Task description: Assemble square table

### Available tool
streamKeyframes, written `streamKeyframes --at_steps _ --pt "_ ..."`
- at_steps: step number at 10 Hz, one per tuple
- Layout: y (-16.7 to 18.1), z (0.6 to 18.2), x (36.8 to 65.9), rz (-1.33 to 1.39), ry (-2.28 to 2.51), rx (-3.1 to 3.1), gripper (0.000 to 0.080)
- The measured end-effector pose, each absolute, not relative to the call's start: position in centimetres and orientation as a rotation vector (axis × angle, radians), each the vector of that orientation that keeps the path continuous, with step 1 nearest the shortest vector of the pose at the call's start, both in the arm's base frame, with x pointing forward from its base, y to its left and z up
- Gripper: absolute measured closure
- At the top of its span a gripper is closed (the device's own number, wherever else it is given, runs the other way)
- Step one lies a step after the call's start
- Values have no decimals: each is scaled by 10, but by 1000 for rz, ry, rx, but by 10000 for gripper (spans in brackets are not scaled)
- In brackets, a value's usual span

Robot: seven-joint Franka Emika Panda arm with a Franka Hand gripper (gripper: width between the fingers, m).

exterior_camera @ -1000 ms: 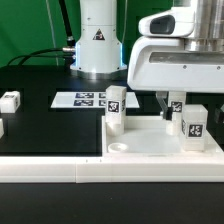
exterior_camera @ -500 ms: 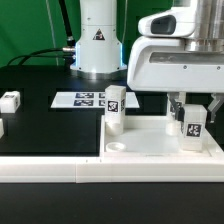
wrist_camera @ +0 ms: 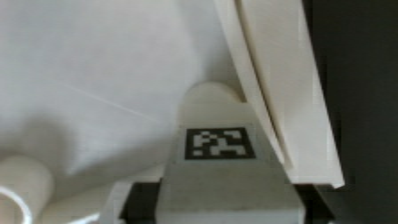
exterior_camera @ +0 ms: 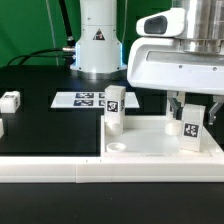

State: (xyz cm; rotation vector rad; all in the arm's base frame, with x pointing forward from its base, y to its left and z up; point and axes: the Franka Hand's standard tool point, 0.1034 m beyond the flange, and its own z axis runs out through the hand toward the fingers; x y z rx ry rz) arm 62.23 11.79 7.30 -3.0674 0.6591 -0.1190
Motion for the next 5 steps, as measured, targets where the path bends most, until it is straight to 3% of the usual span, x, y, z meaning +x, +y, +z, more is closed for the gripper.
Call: streamKeyframes --at_steps 5 --pt "120 72 621 -125 1325 -2825 509"
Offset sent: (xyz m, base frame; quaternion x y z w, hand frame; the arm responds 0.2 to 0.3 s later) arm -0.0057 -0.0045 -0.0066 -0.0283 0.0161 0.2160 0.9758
